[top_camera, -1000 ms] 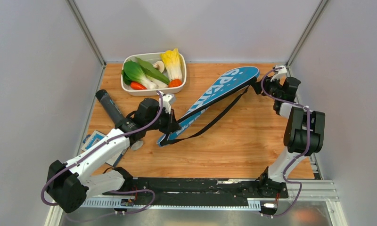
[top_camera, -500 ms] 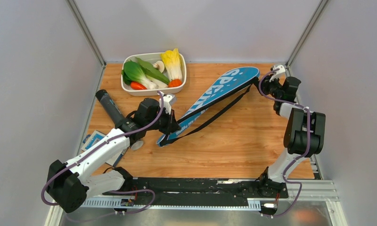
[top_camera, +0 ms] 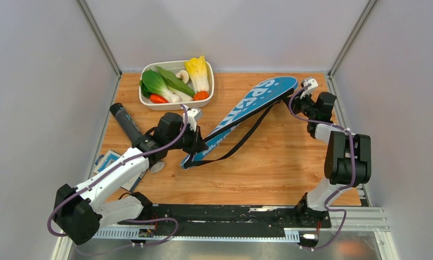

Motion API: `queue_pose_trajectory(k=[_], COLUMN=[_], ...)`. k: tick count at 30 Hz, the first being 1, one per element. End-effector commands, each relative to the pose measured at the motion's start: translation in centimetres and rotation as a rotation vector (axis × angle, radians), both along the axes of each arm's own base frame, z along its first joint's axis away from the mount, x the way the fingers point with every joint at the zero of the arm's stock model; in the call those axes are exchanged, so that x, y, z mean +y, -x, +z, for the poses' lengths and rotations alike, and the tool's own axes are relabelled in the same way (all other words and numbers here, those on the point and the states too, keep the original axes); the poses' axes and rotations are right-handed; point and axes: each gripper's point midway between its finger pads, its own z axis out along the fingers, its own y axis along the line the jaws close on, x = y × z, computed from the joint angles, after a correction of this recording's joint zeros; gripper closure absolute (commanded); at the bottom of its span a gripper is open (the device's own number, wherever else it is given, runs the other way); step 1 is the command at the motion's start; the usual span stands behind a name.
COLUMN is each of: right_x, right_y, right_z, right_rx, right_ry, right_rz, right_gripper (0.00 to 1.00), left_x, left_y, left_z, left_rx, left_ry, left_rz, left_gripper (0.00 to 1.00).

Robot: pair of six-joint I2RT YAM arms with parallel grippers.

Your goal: Pack up the badminton gear

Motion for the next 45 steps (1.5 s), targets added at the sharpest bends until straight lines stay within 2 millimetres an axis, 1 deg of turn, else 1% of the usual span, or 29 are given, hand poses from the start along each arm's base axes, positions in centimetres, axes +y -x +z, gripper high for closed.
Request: queue_pose_trajectory(k=[1,6,9,10,16,18,25,26,28,31,33,35,37,39,41,44,45], right_x=[4.0,6.3,8.2,9.9,15.1,17.2,24.0,24.8,26.0,27.7,28.3,28.2,27.9,27.7,27.4,27.0,26.8], right_y=[2.5,5.3,7.1,7.9,11.7,13.5,19.7,20.5,21.5,23.1,23.4,22.9,22.4,22.2,22.1,22.0,21.9], right_z=[3.0,3.1,3.7,3.8,5.2,5.8,5.4,5.2,5.2,5.9,6.5,6.9,7.3,7.6,7.9,8.1,8.1], right_rx=[-0.083,-0.069,-0.073,-0.077,-0.093,-0.1,-0.073,-0.063,-0.061,-0.037,-0.023,0.004,0.013,0.014,0.01,0.007,0.008], right_ry=[-0.008,-0.022,-0.028,-0.023,-0.011,-0.015,-0.019,-0.016,-0.008,-0.064,-0.094,-0.121,-0.129,-0.134,-0.145,-0.158,-0.16], right_rz=[0.101,0.143,0.181,0.22,0.312,0.355,0.475,0.494,0.498,0.52,0.505,0.458,0.423,0.402,0.382,0.355,0.347], right_gripper=[1.0,1.0,1.0,1.0,1.0,1.0,1.0,1.0,1.0,1.0,1.0,1.0,1.0,1.0,1.0,1.0,1.0], left_x=[-1.7,-2.1,-2.3,-2.4,-2.8,-2.9,-3.4,-3.4,-3.6,-3.6,-3.6,-3.3,-2.7,-1.9,-1.0,0.4,0.7], left_y=[0.8,0.5,0.3,0.2,-0.5,-0.8,-1.5,-1.5,-1.7,-2.1,-2.3,-2.5,-2.9,-3.2,-3.5,-3.7,-3.6], left_z=[1.9,2.2,2.4,2.5,3.2,3.4,3.8,3.7,3.9,3.9,3.9,4.1,5.0,6.2,7.5,9.5,10.6], left_rx=[0.024,0.015,0.009,0.006,-0.014,-0.021,-0.03,-0.024,-0.024,-0.03,-0.042,-0.067,-0.113,-0.172,-0.233,-0.305,-0.344], left_ry=[0.098,0.121,0.133,0.139,0.171,0.177,0.209,0.212,0.221,0.225,0.217,0.191,0.165,0.137,0.108,0.066,0.064], left_rz=[-0.06,-0.059,-0.056,-0.055,-0.038,-0.028,-0.008,-0.004,0.001,0.019,0.016,0.014,0.025,0.044,0.063,0.087,0.082], left_gripper=[1.0,1.0,1.0,1.0,1.0,1.0,1.0,1.0,1.0,1.0,1.0,0.95,0.83,0.65,0.58,0.5,0.47])
